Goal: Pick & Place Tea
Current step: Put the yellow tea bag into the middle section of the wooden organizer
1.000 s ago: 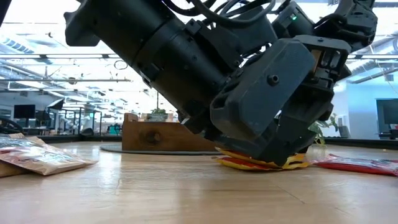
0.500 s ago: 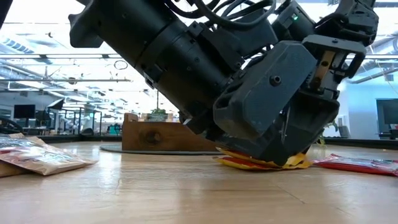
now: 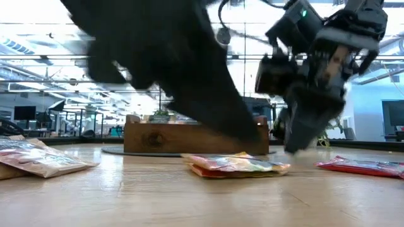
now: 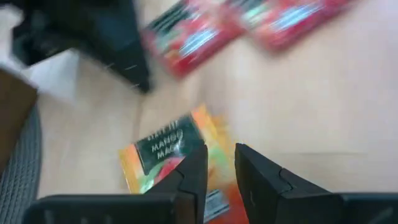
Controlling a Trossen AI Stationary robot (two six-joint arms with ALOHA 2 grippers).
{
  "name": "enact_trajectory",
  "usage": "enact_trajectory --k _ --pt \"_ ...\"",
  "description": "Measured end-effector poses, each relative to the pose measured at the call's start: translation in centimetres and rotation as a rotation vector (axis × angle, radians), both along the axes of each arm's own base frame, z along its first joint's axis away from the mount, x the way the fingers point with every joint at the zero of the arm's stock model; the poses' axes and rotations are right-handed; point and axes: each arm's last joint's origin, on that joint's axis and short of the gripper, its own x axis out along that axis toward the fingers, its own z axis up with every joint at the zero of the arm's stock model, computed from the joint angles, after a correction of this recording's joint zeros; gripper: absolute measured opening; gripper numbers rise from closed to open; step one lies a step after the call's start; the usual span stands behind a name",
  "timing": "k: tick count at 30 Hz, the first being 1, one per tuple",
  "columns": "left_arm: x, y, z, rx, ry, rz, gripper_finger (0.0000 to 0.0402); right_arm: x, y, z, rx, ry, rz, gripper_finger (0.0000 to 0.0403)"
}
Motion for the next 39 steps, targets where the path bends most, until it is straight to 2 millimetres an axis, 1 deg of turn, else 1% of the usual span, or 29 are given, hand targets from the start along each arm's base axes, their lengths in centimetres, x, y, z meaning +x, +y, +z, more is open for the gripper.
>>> enact_trajectory --k 3,6,8,14,18,21,23,26,30,33,39 --pt "-1.1 -1.5 1.8 0.051 -0.071 -0.004 0.0088 0.1 0.0 1.2 -0.004 -0.057 0.019 0.0" --pt "-1.4 -2.1 2.4 0.119 -0.151 0.048 0.0088 0.0 0.0 1.4 -0.001 -0.059 0.016 0.0" --pt "-1.4 -2.1 2.4 0.128 -0.142 0.039 0.0088 0.0 0.0 1.5 0.001 -0.061 0.014 0.0" --pt "-1.5 -1.5 1.6 -0.01 -0.022 0.016 0.0088 -0.3 0.5 1.4 0.011 -0.028 0.017 0.0" --pt "-1.3 -0.9 0.8 -0.043 0.028 0.042 0.0088 -0.4 1.1 1.4 0.009 -0.036 0.033 0.0002" --pt "-0.9 -0.5 0.2 -0.053 0.037 0.053 0.0088 -0.4 1.5 1.5 -0.029 -0.054 0.007 0.0021" --pt "-0.7 -0.3 -0.6 -0.067 0.063 0.051 0.0088 -0.4 1.6 1.5 -0.035 -0.064 0.0 0.0041" --pt "-0.3 0.2 -1.6 -0.074 0.091 0.052 0.0088 -0.3 1.6 1.5 -0.014 -0.048 -0.027 0.0076" --pt "0.4 0.8 -2.4 -0.079 0.082 0.063 0.0088 -0.3 1.6 1.5 0.009 -0.03 -0.052 0.0112" --pt "0.7 1.2 -2.4 -0.085 0.084 0.068 0.0088 -0.4 1.5 1.4 0.007 -0.011 -0.06 0.0124" --pt "1.1 1.8 -2.7 -0.081 0.074 0.087 0.0088 -0.1 0.9 0.5 0.014 0.026 -0.104 0.0127"
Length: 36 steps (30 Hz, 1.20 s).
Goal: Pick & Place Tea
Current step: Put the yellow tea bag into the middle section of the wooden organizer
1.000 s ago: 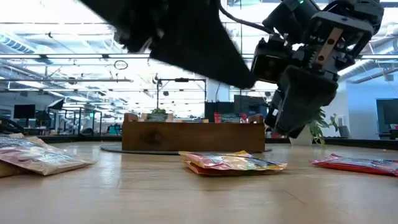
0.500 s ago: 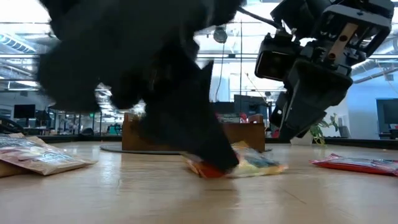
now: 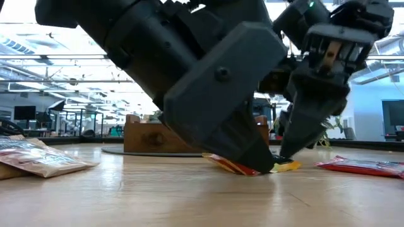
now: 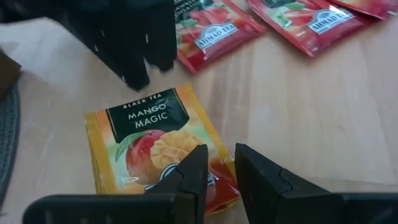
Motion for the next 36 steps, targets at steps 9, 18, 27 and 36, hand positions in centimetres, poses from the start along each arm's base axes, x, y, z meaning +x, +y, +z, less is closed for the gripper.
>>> enact_trajectory --k 9,18,27,36 --pt "1.1 0.9 -1.5 0.002 -0.027 0.018 0.0088 0.8 -1.2 -1.9 0.051 0.03 -0.014 0.0128" --pt "1.2 1.2 -1.5 0.003 -0.037 0.033 0.0088 0.8 -1.1 -1.7 0.04 -0.008 0.052 0.0098" --pt "1.4 1.5 -1.5 0.012 -0.047 0.05 0.0088 0.8 -1.2 -1.9 -0.012 -0.027 0.097 0.0005" --pt "0.3 0.2 0.0 0.134 -0.08 0.032 0.0088 0.8 -1.5 -1.7 -0.038 -0.046 0.105 0.0001"
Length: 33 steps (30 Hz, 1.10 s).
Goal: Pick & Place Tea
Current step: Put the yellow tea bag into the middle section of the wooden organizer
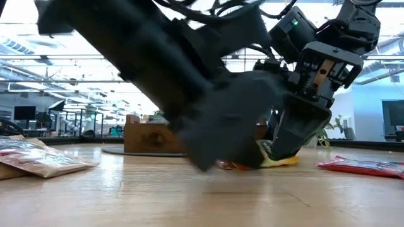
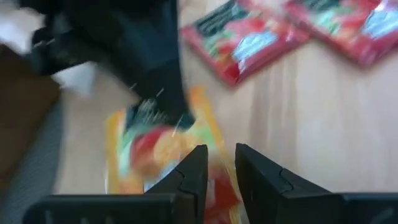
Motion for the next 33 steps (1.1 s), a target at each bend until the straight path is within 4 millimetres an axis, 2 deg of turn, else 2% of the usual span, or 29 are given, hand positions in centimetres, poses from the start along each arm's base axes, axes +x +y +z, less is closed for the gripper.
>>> enact_trajectory --k 7,11,16,24,29,33 --pt "-1.9 -3.1 3.5 0.117 -0.084 -0.08 0.0088 -0.3 0.1 1.0 0.002 -0.022 0.011 0.0" --pt "-2.8 -4.2 3.9 0.113 -0.087 -0.098 0.0088 -0.3 0.2 1.9 0.015 -0.046 0.02 0.0" --pt "-4.2 -5.8 3.8 0.112 -0.068 -0.138 0.0088 0.4 0.4 4.8 -0.001 0.0 0.036 0.0" --pt "-4.2 -5.3 3.6 0.081 -0.054 -0.084 0.0088 1.7 1.0 8.8 -0.088 0.159 0.066 0.0" --pt "-3.6 -4.0 3.5 0.058 -0.04 -0.017 0.0088 2.0 1.6 10.3 -0.033 0.169 0.134 0.0" --pt "-3.6 -3.9 3.4 0.039 -0.03 -0.018 0.0088 2.0 1.7 10.4 -0.022 0.179 0.145 0.0"
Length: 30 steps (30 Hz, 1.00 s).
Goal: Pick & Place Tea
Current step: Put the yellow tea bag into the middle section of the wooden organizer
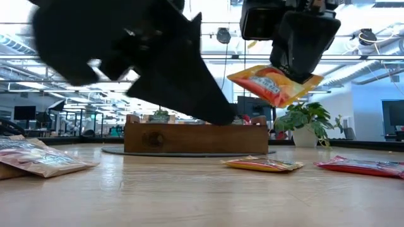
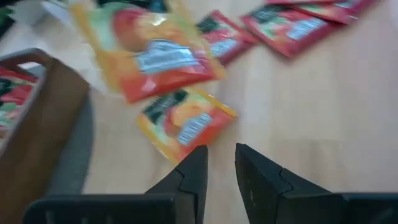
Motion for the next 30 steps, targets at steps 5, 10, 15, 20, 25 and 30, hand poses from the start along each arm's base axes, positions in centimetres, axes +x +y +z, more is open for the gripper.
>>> enact_trajectory --k 5,10,15,20,25,30 --pt "-0.2 -0.2 0.0 0.006 0.007 -0.006 0.0088 0.0 -0.1 0.1 -0.029 -0.001 0.012 0.0" --pt "-1.5 -0.8 -0.5 0.027 0.069 -0.005 0.0088 0.2 -1.1 2.6 -0.227 0.039 -0.018 0.0" --pt "-2.7 -1.8 -0.7 0.005 0.082 0.003 0.0088 0.8 -2.6 6.2 -0.414 0.002 -0.019 0.0" --pt "-5.1 -3.6 -1.0 -0.002 0.124 0.003 0.0088 1.8 -5.0 8.0 -0.482 -0.032 -0.034 0.0" --pt "-7.5 -4.9 -1.3 0.002 0.137 0.032 0.0088 4.3 -6.7 7.7 -0.529 0.062 0.019 0.0" --pt "-9.0 -6.3 -1.1 0.032 0.084 0.012 0.0088 7.5 -8.3 6.8 -0.602 0.167 0.112 0.0"
